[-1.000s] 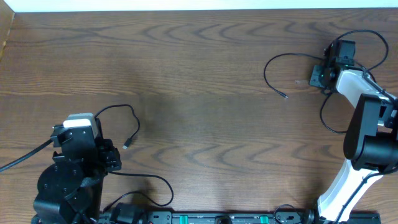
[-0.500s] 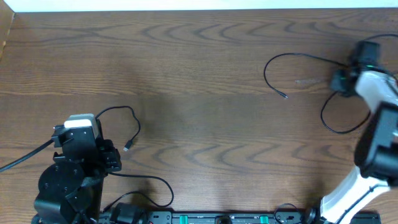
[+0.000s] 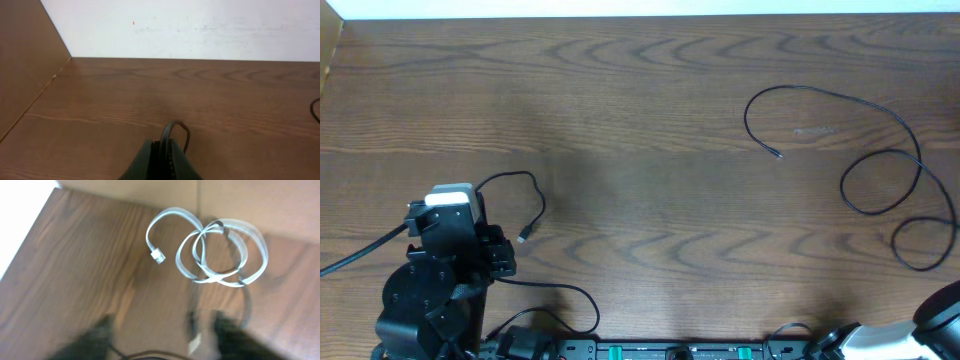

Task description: Untangle cables

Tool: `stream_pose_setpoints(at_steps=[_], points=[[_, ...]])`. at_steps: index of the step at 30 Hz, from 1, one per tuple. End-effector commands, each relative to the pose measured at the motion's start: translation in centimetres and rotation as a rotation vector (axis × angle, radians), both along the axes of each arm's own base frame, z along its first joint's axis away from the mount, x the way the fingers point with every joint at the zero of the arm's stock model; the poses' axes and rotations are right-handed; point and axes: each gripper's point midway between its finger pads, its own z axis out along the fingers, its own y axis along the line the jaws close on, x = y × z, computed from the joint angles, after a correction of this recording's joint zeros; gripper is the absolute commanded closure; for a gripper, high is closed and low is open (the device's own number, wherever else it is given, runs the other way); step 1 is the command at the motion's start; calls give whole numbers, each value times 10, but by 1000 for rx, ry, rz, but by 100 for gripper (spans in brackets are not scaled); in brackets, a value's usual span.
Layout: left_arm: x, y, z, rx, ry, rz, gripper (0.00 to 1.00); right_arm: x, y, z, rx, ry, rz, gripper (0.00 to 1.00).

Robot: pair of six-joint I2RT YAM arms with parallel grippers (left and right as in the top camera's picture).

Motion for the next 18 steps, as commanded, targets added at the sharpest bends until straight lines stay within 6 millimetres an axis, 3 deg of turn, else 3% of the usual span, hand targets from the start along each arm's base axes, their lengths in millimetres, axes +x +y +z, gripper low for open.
stream_pose_setpoints(at_steps=[1, 6, 13, 18], points=[[0, -2, 0, -21, -2, -4, 93, 31, 33, -25, 215, -123, 120, 1], [0, -2, 0, -21, -2, -4, 92, 42, 69, -53, 326, -54, 188, 1], [0, -2, 0, -21, -2, -4, 93, 50, 148, -88, 395, 170, 379, 1], [0, -2, 0, -21, -2, -4, 93, 24, 160, -113, 311, 402, 285, 1]])
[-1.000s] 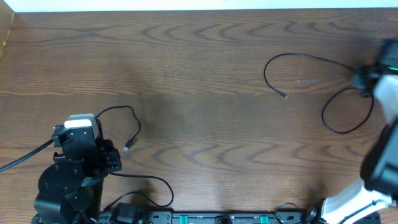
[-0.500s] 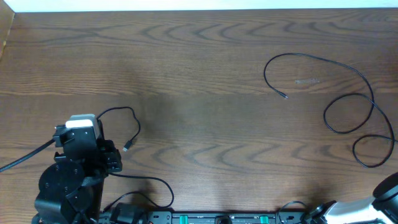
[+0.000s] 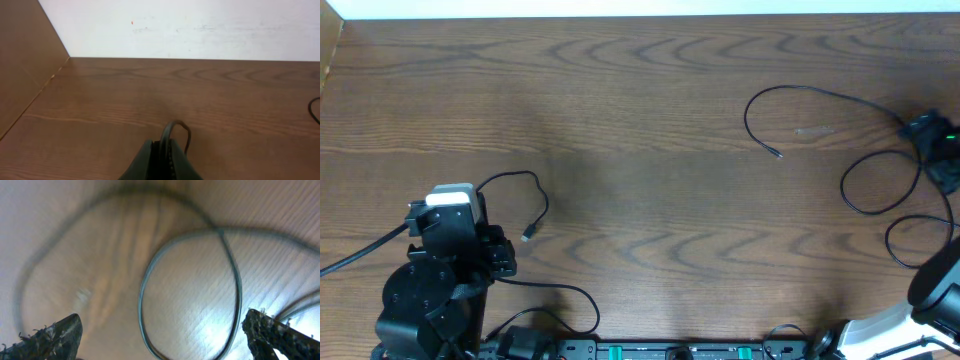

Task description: Untangle cables

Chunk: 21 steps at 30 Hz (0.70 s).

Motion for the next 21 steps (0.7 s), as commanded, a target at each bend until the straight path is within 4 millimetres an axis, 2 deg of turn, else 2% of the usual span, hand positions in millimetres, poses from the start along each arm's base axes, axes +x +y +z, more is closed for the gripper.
stream_pose_setpoints(at_steps=[1, 3, 12, 21], points=[[0, -1, 0, -19, -2, 1, 92, -31, -9, -23, -129, 192, -90, 1], [0, -1, 0, -19, -2, 1, 93, -47, -6, -31, -134, 255, -178, 1], [0, -1, 0, -19, -2, 1, 93, -97, 29, -80, -2, 379, -348, 1], [-1, 0, -3, -16, 9, 2, 93, -114, 37, -109, -1, 386, -346, 2]])
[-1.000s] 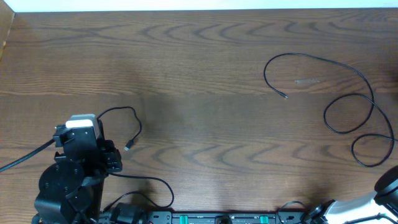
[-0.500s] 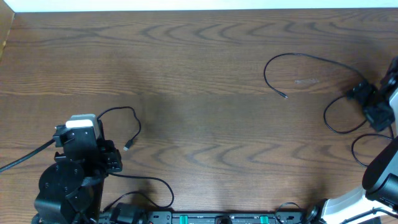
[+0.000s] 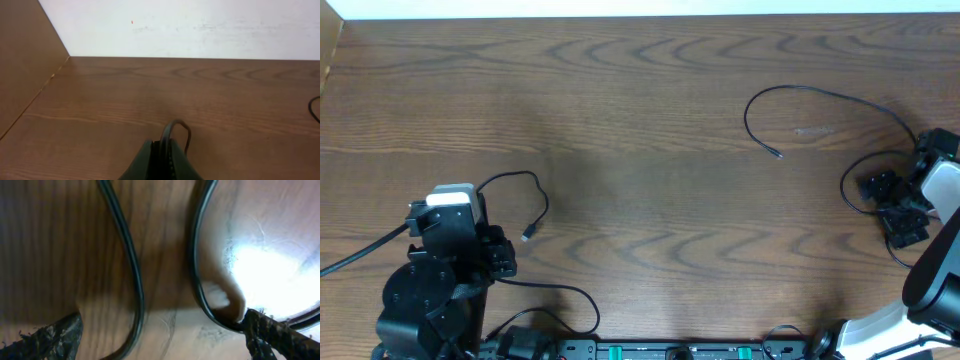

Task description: Untangle cables

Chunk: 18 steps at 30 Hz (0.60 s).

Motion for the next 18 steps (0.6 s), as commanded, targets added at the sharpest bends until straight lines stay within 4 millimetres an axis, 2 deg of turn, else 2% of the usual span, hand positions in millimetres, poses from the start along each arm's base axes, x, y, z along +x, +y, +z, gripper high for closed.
stream_pose_setpoints(at_steps=[1, 3, 5, 7, 11, 18], points=[[-1, -1, -1, -18, 2, 1, 93, -21, 6, -19, 1, 66, -24, 4], [-1, -1, -1, -18, 2, 2, 93, -22, 6, -22, -4, 64, -24, 7], [-1, -1, -1, -18, 2, 1, 92, -24, 5, -25, -15, 63, -20, 15], [-1, -1, -1, -18, 2, 2, 93, -25, 2, -27, -33, 64, -7, 29], [-1, -1, -1, -18, 2, 2, 93, -32, -2, -31, -67, 81, -12, 68], [-1, -1, -1, -18, 3, 1, 92, -32, -5, -31, -84, 85, 20, 99]])
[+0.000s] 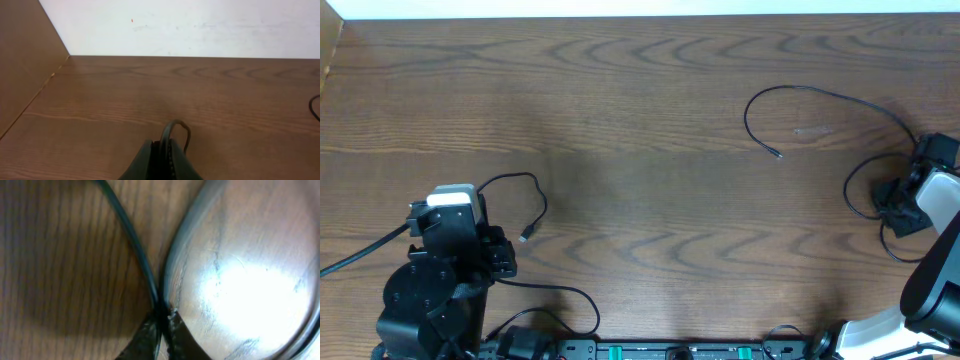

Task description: Untangle cables

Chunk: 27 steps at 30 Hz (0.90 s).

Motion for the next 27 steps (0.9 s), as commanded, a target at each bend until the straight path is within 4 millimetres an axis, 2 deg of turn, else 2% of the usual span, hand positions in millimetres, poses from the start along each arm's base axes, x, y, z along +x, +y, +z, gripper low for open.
stream_pose_setpoints(at_steps=[1, 6, 10, 14, 18, 21, 24, 27], points=[[0, -1, -1, -19, -1, 1, 93, -33, 13, -30, 45, 133, 10, 99], [0, -1, -1, -19, 0, 1, 92, -23, 9, -29, 25, 100, 39, 99], [-1, -1, -1, -18, 3, 1, 92, 3, 3, -21, 12, 8, 101, 99], [-1, 0, -3, -16, 9, 2, 93, 36, -15, 7, -25, -99, 112, 99], [-2, 0, -4, -15, 14, 2, 93, 77, -49, 55, -98, -222, 162, 99], [-2, 0, -4, -15, 14, 2, 93, 102, -82, 107, -173, -309, 169, 99], [-2, 0, -4, -15, 14, 2, 92, 115, -114, 165, -260, -378, 170, 99], [-2, 0, -4, -15, 14, 2, 92, 115, -146, 221, -353, -437, 154, 99]])
